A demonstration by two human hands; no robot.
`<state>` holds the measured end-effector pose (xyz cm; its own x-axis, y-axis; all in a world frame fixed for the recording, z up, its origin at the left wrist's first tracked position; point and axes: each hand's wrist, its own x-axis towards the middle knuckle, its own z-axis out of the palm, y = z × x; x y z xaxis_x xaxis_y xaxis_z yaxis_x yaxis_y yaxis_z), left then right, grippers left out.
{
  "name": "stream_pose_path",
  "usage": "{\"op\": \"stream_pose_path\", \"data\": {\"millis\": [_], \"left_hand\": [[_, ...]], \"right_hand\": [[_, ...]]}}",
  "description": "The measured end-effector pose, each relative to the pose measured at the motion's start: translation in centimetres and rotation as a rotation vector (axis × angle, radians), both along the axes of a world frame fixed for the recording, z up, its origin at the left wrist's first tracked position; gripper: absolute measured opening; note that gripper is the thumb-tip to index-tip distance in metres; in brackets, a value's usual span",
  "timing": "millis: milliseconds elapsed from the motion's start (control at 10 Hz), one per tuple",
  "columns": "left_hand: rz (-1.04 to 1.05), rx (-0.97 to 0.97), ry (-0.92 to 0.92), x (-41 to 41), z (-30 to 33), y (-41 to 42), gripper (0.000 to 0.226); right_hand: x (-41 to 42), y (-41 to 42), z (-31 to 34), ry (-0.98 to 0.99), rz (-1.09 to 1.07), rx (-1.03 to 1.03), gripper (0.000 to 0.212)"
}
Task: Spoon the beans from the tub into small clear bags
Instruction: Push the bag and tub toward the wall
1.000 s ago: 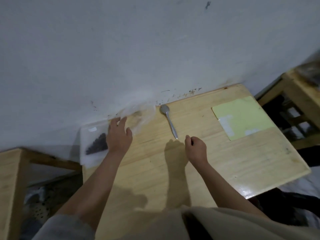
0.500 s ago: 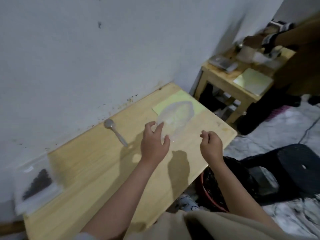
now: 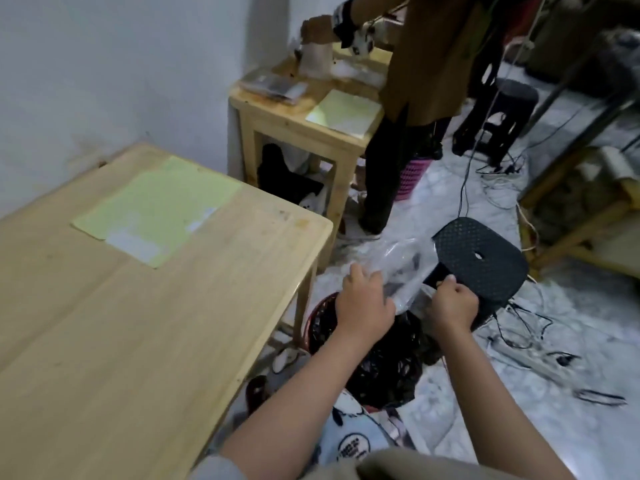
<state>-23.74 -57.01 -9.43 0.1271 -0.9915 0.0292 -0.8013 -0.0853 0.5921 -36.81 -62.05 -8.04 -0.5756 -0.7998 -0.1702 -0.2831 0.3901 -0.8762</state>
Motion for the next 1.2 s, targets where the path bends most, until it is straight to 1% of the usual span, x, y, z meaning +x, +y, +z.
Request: {"op": "stream_pose_path", "data": {"millis": [100, 200, 300, 400, 500, 600, 700, 800, 900, 1000, 1100, 1200], "left_hand": [[-0.035, 0.188, -0.02, -3.1, -7.6, -0.5, 0.034], [-0.01, 0.348, -0.041, -5.0, -13.2, 0.5, 0.031], [0.033, 0.436, -0.08, -6.6, -16.1, 1.7, 0.032], [0.004, 0.484, -0.072, -7.2, -18.3, 1.5, 0.04], [-0.038, 0.622, 0.062, -7.2, -19.6, 0.7, 0.054], [-0.035, 0.728, 0.057, -6.8, -20.2, 0.2, 0.062], [-0.001, 0.734, 0.038, -7.0, -20.4, 0.2, 0.065], [0.004, 0.718, 0.023, -7.2, -20.6, 0.7, 0.068], [0.014, 0.732, 0.013, -7.0, -20.4, 0.9, 0.071], [0.003, 0.67, 0.017, -7.2, -19.1, 1.5, 0.069], [0.015, 0.561, 0.055, -7.3, -17.5, 2.3, 0.062], [0.048, 0.399, 0.078, -7.1, -15.3, 4.2, 0.058]], "right_hand": [[-2.4, -0.7, -6.6, -0.259, -0.05, 0.179, 0.021], [-4.0, 0.0, -12.0, -0.437, -0.002, 0.385, 0.012], [-5.0, 0.9, -15.5, -0.548, 0.056, 0.545, 0.016], [-5.3, 1.0, -17.2, -0.634, 0.073, 0.577, 0.008], [-5.3, 0.3, -18.3, -0.847, 0.104, 0.594, 0.034], [-5.9, -0.5, -17.9, -1.08, 0.066, 0.579, 0.066], [-6.1, -1.2, -17.7, -1.253, -0.029, 0.503, 0.062], [-6.1, -1.7, -18.0, -1.278, -0.089, 0.432, 0.059], [-6.4, -1.5, -18.2, -1.164, -0.045, 0.424, 0.057], [-6.6, -0.3, -18.1, -1.066, 0.057, 0.417, 0.046], [-6.0, 0.7, -17.9, -0.904, 0.099, 0.457, 0.039], [-4.9, 2.0, -16.9, -0.743, 0.038, 0.427, 0.018]]}}
